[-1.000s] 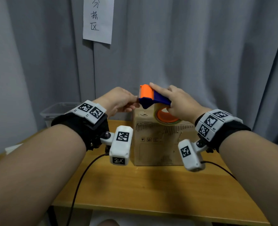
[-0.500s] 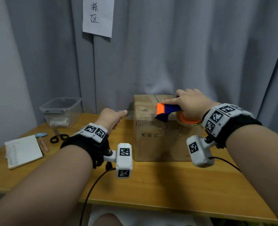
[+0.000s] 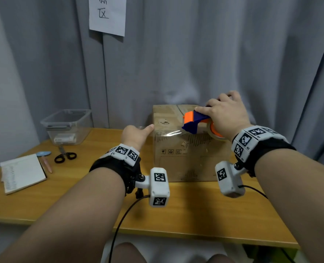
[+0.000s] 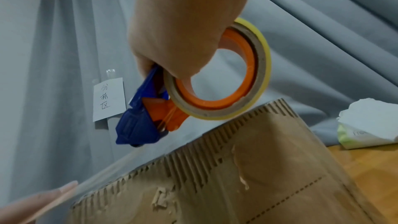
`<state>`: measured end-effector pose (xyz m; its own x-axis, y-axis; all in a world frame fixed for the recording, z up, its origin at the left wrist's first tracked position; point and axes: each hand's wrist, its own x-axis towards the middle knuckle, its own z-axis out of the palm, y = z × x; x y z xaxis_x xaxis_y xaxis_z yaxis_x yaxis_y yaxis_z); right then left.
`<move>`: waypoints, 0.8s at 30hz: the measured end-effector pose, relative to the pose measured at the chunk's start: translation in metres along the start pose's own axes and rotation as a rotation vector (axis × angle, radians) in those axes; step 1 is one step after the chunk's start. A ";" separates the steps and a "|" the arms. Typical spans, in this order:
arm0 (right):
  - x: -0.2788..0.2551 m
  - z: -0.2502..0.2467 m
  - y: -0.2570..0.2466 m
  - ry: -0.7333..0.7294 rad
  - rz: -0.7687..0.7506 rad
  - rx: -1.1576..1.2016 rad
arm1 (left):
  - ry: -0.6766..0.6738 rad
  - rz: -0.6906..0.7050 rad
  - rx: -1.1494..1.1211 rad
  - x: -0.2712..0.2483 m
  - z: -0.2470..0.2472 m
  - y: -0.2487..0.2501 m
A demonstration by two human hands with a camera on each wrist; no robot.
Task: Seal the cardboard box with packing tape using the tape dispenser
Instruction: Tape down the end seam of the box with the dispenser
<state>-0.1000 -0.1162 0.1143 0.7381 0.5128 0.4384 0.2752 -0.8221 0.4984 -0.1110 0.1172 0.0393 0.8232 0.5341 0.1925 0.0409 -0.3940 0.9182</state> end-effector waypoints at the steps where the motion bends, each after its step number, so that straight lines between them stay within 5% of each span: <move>1: 0.000 0.003 -0.001 0.016 0.015 0.001 | 0.006 0.007 -0.001 0.000 -0.001 0.002; 16: 0.011 0.016 -0.019 0.094 0.035 0.009 | 0.057 0.027 -0.042 0.019 -0.009 -0.019; 24: 0.015 0.021 -0.023 0.084 0.014 -0.019 | -0.053 -0.065 -0.041 0.022 0.005 -0.043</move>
<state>-0.0827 -0.0943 0.0939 0.6873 0.5209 0.5063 0.2531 -0.8250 0.5052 -0.0923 0.1423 0.0021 0.8485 0.5167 0.1147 0.0729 -0.3287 0.9416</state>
